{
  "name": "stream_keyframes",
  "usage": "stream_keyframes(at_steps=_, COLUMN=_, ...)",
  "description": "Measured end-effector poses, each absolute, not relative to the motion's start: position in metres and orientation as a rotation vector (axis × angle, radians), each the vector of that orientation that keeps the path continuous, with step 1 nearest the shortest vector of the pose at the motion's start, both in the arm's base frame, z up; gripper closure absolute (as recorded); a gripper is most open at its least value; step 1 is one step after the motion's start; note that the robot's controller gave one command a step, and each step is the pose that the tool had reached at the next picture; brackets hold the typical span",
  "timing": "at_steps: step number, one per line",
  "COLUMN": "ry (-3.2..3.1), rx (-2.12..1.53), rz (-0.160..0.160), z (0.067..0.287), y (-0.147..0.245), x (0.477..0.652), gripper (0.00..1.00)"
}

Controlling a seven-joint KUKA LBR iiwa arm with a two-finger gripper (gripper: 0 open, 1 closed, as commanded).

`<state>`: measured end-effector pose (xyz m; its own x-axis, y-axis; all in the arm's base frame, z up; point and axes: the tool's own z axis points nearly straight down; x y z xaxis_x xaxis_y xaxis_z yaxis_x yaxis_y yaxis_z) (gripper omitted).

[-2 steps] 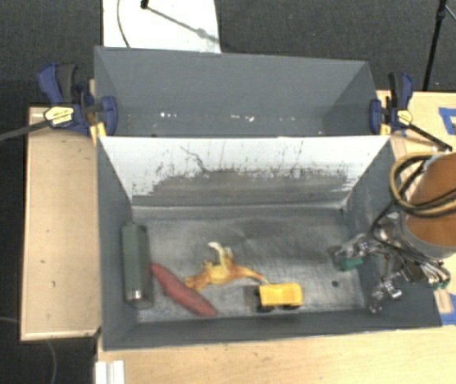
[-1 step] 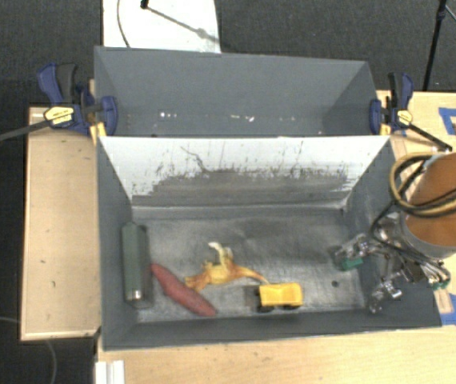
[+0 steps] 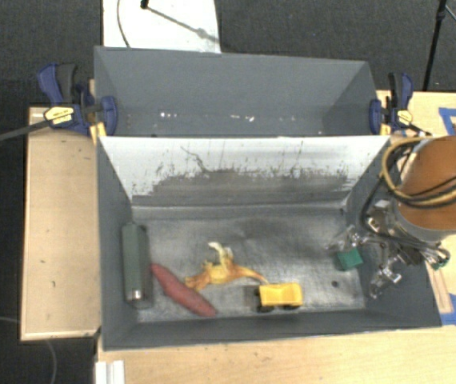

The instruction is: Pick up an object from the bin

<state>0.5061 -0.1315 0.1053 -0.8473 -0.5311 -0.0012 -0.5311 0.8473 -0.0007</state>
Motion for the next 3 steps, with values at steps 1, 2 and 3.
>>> stream_keyframes(at_steps=1, ry=2.907, rx=-1.176, rz=-0.003, z=0.0721, y=-0.1153, x=0.5222, gripper=1.0)
stream_keyframes(at_steps=2, ry=2.909, rx=-1.176, rz=-0.001, z=0.0711, y=-0.1153, x=0.5215, gripper=0.0)
stream_keyframes(at_steps=3, ry=2.909, rx=-1.176, rz=-0.001, z=0.0711, y=-0.1153, x=0.5215, gripper=0.0)
